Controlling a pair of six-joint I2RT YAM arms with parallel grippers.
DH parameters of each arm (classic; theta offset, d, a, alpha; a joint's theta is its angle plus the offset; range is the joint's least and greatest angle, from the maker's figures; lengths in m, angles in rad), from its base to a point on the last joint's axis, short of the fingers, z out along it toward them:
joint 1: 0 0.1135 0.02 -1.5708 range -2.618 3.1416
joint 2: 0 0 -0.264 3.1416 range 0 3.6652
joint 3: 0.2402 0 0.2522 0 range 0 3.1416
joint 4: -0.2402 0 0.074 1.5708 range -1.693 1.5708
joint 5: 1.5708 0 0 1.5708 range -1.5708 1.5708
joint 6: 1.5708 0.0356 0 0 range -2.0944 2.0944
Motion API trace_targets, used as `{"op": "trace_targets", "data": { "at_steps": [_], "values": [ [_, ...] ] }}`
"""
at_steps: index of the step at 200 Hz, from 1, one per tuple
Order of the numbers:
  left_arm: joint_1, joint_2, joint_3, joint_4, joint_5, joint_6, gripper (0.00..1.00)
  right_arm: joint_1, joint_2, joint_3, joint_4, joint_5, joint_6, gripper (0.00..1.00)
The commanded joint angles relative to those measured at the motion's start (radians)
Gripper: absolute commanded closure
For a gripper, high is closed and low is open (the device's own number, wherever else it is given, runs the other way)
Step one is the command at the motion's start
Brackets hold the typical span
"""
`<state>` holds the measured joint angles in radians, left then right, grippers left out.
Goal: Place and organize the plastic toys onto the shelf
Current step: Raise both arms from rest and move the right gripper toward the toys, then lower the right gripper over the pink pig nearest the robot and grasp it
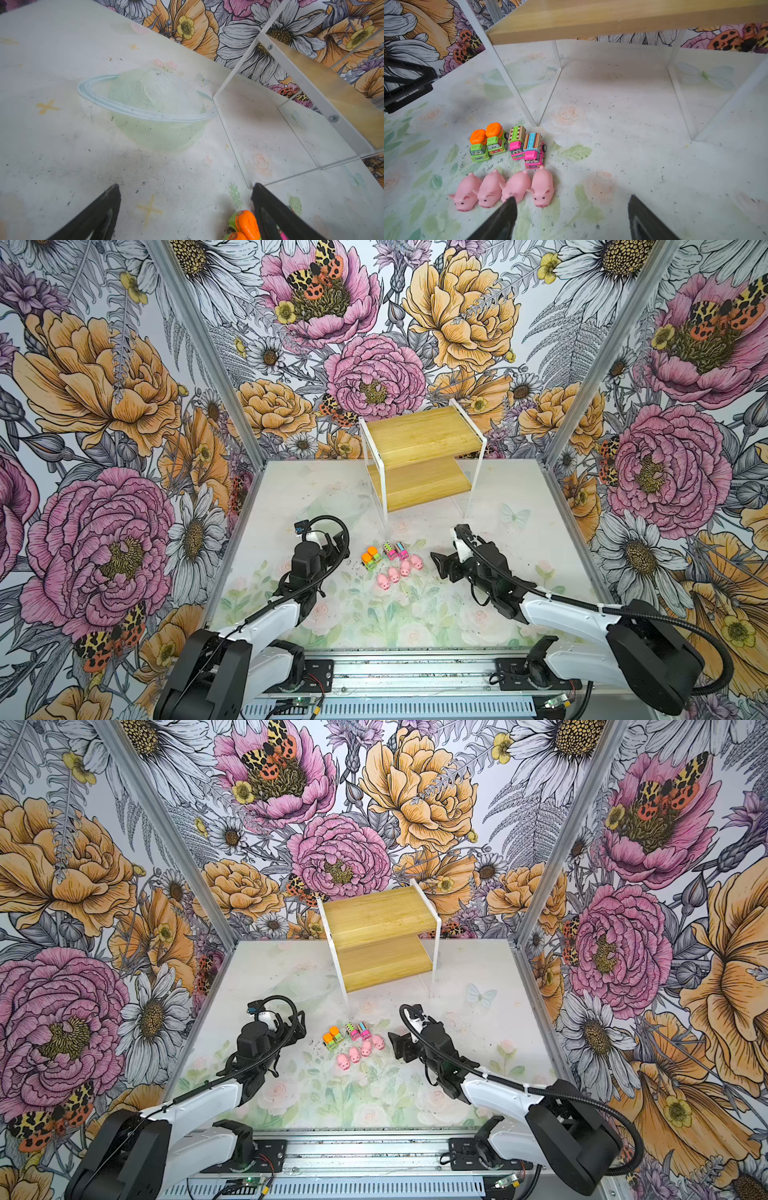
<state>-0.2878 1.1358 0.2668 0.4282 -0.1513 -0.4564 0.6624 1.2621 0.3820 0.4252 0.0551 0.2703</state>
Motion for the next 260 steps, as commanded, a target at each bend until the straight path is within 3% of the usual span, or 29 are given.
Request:
{"op": "trace_targets", "data": {
  "at_steps": [1, 74, 110, 214, 260],
  "values": [
    [-0.018, 0.033, -0.011, 0.090, -0.017, -0.021, 0.01, 0.023, 0.067, -0.002, 0.154, 0.027, -0.018, 0.19],
    [-0.056, 0.098, -0.018, 0.142, -0.017, -0.007, 0.01, 0.101, 0.312, -0.066, 0.456, 0.005, -0.141, 0.26],
    [-0.057, 0.113, -0.018, 0.142, -0.021, -0.011, 0.01, 0.115, 0.434, -0.075, 0.602, -0.012, -0.138, 0.27],
    [-0.057, 0.113, 0.002, 0.105, -0.028, 0.015, 0.01, 0.112, 0.628, 0.013, 0.676, 0.032, -0.173, 0.28],
    [-0.057, 0.122, 0.006, 0.109, -0.029, 0.017, 0.01, 0.076, 0.675, 0.043, 0.694, 0.000, -0.168, 0.29]
  ]
}}
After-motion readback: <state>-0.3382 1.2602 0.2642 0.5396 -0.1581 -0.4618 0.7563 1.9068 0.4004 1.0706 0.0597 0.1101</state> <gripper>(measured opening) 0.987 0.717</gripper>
